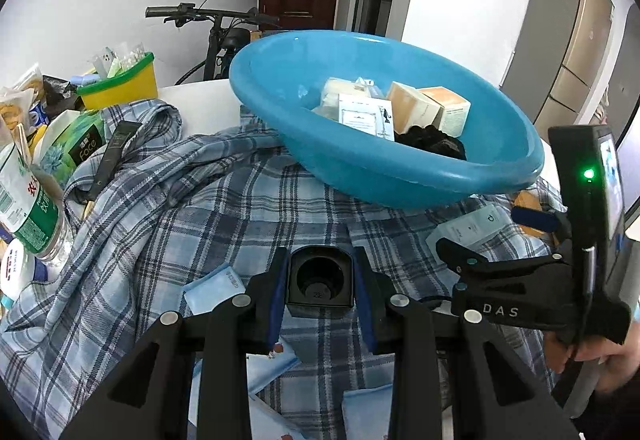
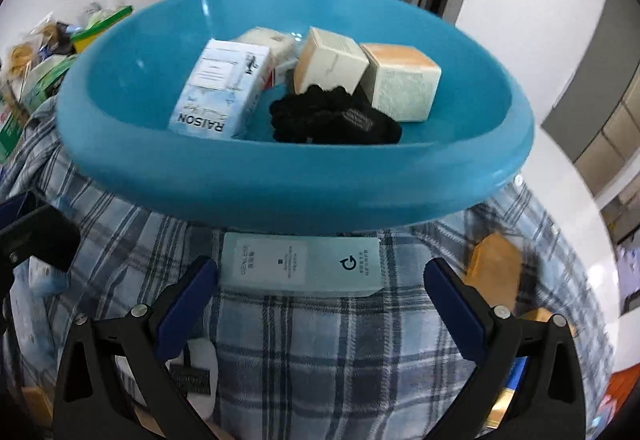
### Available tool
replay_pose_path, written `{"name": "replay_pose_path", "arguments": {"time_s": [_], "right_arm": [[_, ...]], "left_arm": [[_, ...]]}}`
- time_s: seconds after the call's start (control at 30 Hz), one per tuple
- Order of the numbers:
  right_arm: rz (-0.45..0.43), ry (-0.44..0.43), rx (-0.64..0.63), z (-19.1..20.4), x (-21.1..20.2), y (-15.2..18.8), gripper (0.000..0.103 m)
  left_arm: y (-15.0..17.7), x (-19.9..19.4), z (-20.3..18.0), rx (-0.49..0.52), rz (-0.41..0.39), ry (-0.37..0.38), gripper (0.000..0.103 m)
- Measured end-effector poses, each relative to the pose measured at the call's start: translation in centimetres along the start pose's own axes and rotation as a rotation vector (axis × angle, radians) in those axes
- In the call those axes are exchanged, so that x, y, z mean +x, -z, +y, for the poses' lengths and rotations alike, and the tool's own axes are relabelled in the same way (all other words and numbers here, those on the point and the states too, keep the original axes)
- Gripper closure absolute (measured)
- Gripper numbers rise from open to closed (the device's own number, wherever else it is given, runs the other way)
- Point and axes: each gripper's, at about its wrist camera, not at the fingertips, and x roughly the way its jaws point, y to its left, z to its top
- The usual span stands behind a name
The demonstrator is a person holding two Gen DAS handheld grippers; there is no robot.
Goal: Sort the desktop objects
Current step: 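Grasp the pale green GENLESE box with the right tool while the left tool holds the black cap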
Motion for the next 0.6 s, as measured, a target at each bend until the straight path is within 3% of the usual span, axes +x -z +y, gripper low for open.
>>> {"name": "replay_pose_path", "arguments": {"time_s": [0.3,0.33,0.37,0.6], "right_arm": [[0.024,-0.001,-0.030,0.7,1.4,0.0,0.001],[0.012,-0.018,-0.023,0.7,1.2,0.0,0.004],[0.000,-0.033,-0.013,0.5,1.0,-0.1,0.022],[0.006,-0.082,0.016,-0.6,0.2,0.4,0.024]], "left_arm": [[0.1,0.1,-0.2,0.009,0.011,0.009,0.070],[0.1,0.2,-0.3,0.007,0.012,0.009,0.070],[0.1,0.2,-0.3,0.006,0.013,0.008,0.070],[0.1,-0.3,-0.5,0.011,0.008,0.004,0.070]]}}
